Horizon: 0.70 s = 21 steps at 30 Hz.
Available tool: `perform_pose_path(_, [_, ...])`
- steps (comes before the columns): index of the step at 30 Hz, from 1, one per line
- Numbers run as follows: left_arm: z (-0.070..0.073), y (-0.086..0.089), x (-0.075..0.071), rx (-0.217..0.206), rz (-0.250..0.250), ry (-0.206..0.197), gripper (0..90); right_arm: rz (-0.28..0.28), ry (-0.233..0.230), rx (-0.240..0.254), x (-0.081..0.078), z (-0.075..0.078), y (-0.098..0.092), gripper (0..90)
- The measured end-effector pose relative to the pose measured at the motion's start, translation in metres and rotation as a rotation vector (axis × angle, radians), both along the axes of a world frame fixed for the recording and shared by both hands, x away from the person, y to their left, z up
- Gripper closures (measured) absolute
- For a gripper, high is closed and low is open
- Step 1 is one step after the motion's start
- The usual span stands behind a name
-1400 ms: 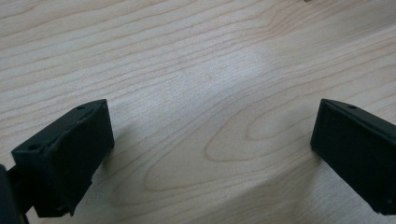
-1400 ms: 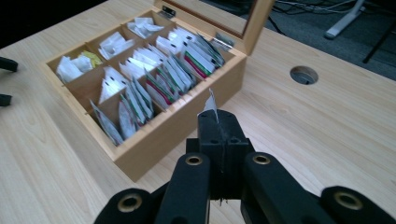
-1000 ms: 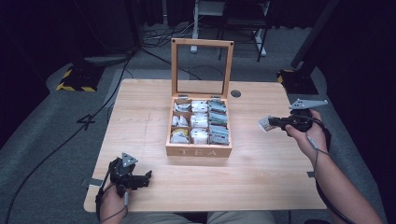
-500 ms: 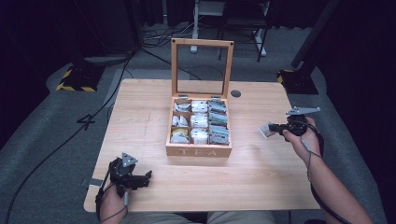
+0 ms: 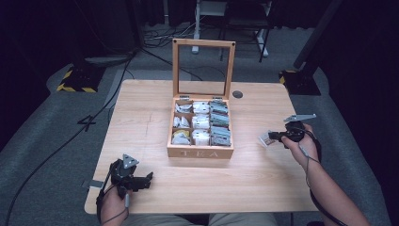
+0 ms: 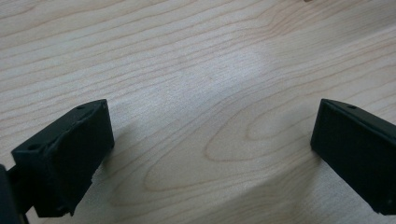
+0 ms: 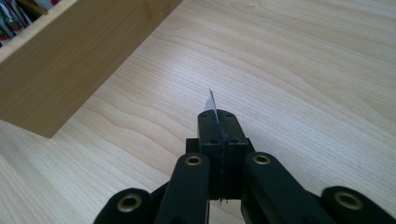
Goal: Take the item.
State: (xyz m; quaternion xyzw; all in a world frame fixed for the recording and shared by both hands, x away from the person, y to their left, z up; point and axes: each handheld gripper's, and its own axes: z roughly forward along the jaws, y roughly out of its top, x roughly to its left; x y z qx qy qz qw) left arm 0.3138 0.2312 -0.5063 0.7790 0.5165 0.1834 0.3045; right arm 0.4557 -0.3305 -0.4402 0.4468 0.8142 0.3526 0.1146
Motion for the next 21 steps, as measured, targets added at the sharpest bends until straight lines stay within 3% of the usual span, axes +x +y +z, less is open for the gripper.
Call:
perform_pose_path(15, [0.0,0.0,0.0,0.0,0.0,0.0,0.0,-0.016,0.042,-0.015,0.0022,-0.0081,-0.0029,89.5])
perform_pose_path(21, [0.0,0.0,0.0,0.0,0.0,0.0,0.0,-0.03,0.033,-0.013,0.0036,-0.0094,-0.0058,74.0])
